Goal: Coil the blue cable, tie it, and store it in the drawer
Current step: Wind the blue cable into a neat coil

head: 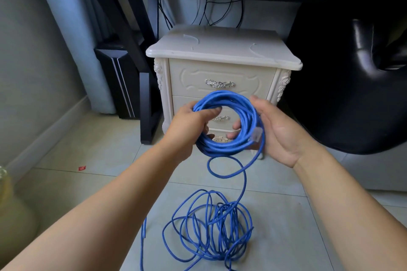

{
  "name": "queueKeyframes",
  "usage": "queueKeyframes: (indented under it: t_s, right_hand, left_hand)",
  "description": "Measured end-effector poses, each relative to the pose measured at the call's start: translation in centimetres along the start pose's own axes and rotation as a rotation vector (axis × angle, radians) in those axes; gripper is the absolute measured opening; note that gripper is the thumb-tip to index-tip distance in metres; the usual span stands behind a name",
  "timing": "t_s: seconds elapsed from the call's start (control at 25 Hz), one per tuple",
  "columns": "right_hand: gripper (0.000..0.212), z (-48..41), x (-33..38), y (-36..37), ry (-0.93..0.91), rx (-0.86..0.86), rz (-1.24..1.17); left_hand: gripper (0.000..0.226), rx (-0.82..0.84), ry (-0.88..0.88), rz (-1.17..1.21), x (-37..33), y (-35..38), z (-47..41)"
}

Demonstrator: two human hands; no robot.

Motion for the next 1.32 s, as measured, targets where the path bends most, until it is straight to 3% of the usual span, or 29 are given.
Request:
queueKeyframes:
  t_s: [0.12, 0.24, 0.32, 0.44, 0.52, 0.68, 0.8, 0.96, 1.2, 1.32]
  right_hand:
    - [0.083, -0.3, -1.1, 1.3, 0.019, 0.130, -0.187]
    - [0.098, 0.0, -1.1, 3.1, -0.037, 0.191, -0.303]
    - [0.081, 0.1, -1.0, 3.5, -0.114, 0.116, -0.311]
    - [0.037, 0.3, -1.1, 2.3, -0.196, -0.163, -0.239]
    - [0.021, 0.5, -1.4, 0.8, -0.200, -0.320, -0.224]
    - [0.013, 0.8, -1.4, -1.0, -0.169, -0.454, -0.153]
    - [0.016, 0.8, -0.6, -1.9, -0.168, -0.456, 0.038]
    - [0.025, 1.3, 1.0, -1.2, -0.139, -0.381, 0.422]
    - [0.070, 0.7, 0.8, 1.2, -0.106, -0.186, 0.870]
    - [0.081, 0.6, 0.5, 1.7, -0.126, -0.167, 0.893]
  left_hand:
    - [0.016, -0.122, -0.097, 0.146, 1.0, -1.4, -0.2]
    - [0.012, -0.223, -0.121, 0.200, 1.5, -2.0, 0.1]
    - [0.012, -0.274, -0.130, 0.246, 1.8, -1.8, 0.6]
    - [0.011, -0.259, -0.137, 0.326, 2.4, -0.2, 1.5]
    - [0.012, -0.209, -0.118, 0.346, 2.8, 0.8, 1.7]
    - [0.014, -0.087, -0.124, 0.162, 3.3, 1.5, 1.6]
    - [0.034, 0.059, -0.127, 0.113, 2.1, 1.8, 1.6]
    - [0.046, 0.171, 0.071, -0.160, -0.8, 1.4, 1.6]
    - [0.039, 0.167, 0.255, -0.657, -1.9, 2.4, 1.6]
    - [0.043, 0.225, 0.271, -0.735, -1.4, 3.4, 1.6]
Point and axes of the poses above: each hand's wrist, its own z-axis away from the middle knuckle, its own y-axis out of the palm, x = y × z, the point moved 9 cm from there along -z, towards the middle knuckle, and after that the axes turned 2 degrees about x, right-handed, at the moved point
